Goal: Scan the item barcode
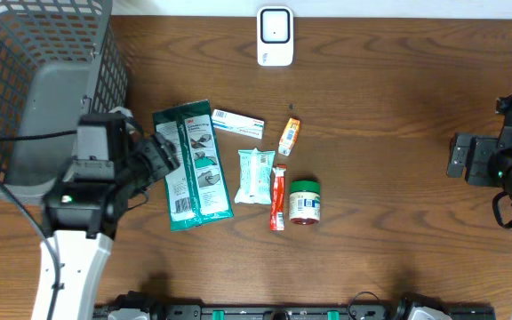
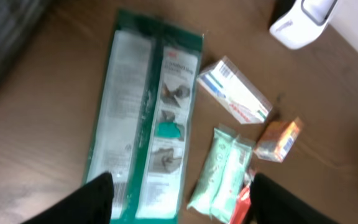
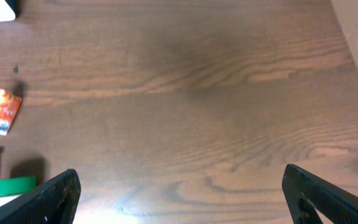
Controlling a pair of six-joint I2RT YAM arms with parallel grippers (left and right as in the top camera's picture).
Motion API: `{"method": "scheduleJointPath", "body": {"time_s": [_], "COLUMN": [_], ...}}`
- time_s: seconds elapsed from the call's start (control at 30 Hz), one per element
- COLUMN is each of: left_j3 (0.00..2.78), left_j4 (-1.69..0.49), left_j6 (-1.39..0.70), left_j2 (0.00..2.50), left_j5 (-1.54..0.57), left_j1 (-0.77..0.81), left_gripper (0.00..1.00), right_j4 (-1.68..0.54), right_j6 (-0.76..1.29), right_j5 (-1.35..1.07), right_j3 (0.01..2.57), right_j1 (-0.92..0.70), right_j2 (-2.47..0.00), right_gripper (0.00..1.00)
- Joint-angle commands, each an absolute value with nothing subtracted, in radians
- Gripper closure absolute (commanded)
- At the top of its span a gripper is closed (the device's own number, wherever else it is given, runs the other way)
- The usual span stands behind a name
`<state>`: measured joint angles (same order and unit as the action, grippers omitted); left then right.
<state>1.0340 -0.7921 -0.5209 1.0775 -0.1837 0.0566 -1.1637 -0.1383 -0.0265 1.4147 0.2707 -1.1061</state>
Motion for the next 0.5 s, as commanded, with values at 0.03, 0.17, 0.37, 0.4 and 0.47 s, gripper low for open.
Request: {"method": "scheduleJointPath", "body": {"time_s": [0.03,0.17,0.37,0.4,0.47], "left_j3": [1.316,1.333,1.333,1.333,1.333], "left_j4": [-1.002,-0.998,-1.007,-1.007,-1.007], "left_j6": [-0.324,-0.266,-0.259,-0.259,-0.259], "left_j2": [1.118,1.126,1.142,1.146,1.15], "left_j5": [-0.04,-0.04,-0.04,-0.04,-0.04], "left_j1": [0.054,0.054,0.054,0.054,0.054], "left_gripper": [0.24,0.12,0.11,0.11,0.11], "right_j4": [-1.164,-1.164,-1.164,-1.164,-1.164], "right_j6": [-0.128,-0.128,-0.128,-0.128,-0.128], "right_j5": [-0.028,-0.028,-0.028,-0.028,-0.028], "right_j3": [1.426,1.426,1.426,1.426,1.426], "right_j1": [0.278,0.278,0.278,0.278,0.278], "right_j2": [-1.106,-1.106,-1.106,-1.106,-1.106], "right_gripper": [0.01,0.01,0.01,0.01,0.01]}}
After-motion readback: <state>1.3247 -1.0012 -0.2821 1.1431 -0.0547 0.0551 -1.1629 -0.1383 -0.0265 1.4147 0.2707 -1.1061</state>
